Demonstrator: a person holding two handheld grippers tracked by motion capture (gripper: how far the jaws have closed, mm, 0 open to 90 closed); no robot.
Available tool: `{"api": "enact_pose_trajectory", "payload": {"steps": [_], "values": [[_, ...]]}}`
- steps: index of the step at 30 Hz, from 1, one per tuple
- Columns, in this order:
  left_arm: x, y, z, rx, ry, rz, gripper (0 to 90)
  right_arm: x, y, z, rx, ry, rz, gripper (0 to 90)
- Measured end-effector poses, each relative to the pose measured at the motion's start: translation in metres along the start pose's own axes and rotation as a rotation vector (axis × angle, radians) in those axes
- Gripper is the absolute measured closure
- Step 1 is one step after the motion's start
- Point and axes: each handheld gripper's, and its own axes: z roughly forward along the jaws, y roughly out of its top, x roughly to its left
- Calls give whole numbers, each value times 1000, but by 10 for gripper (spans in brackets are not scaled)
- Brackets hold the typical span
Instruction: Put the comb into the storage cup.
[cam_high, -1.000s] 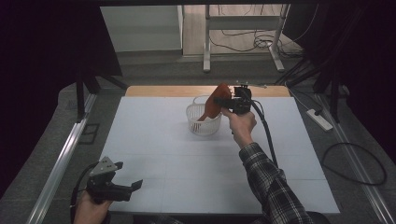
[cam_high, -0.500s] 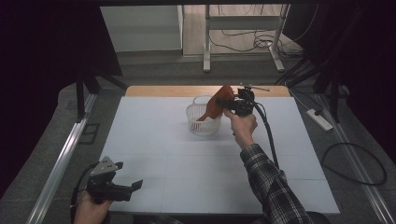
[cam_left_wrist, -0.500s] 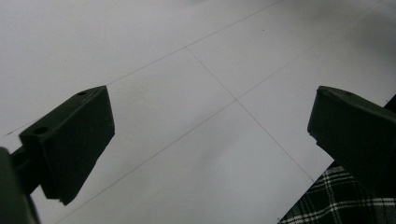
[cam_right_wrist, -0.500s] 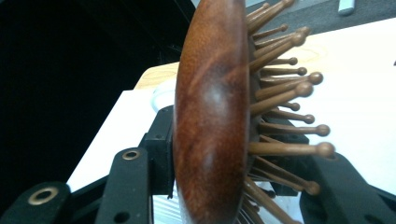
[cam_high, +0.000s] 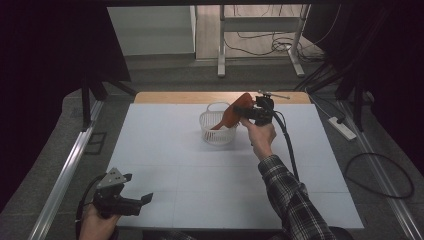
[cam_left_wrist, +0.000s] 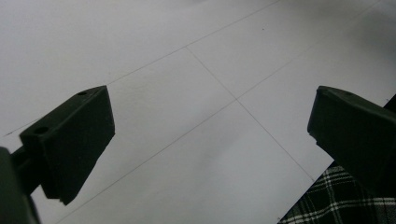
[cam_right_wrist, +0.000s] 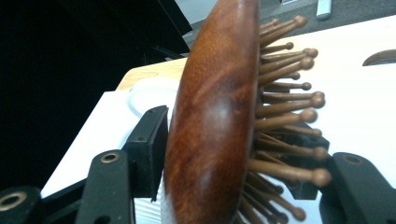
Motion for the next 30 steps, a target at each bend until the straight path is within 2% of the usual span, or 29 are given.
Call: {"api": "enact_pose_trajectory", "payload": {"steps": [15, 22, 30], "values": [[0, 0, 0, 2, 2, 1, 13, 0, 0, 0, 26, -29, -39, 285], [0, 0, 0, 2, 2, 2, 13, 1, 1, -2, 29, -49, -83, 206], [0, 0, 0, 2, 3, 2, 12, 1, 2, -5, 39, -70, -125, 175]]}}
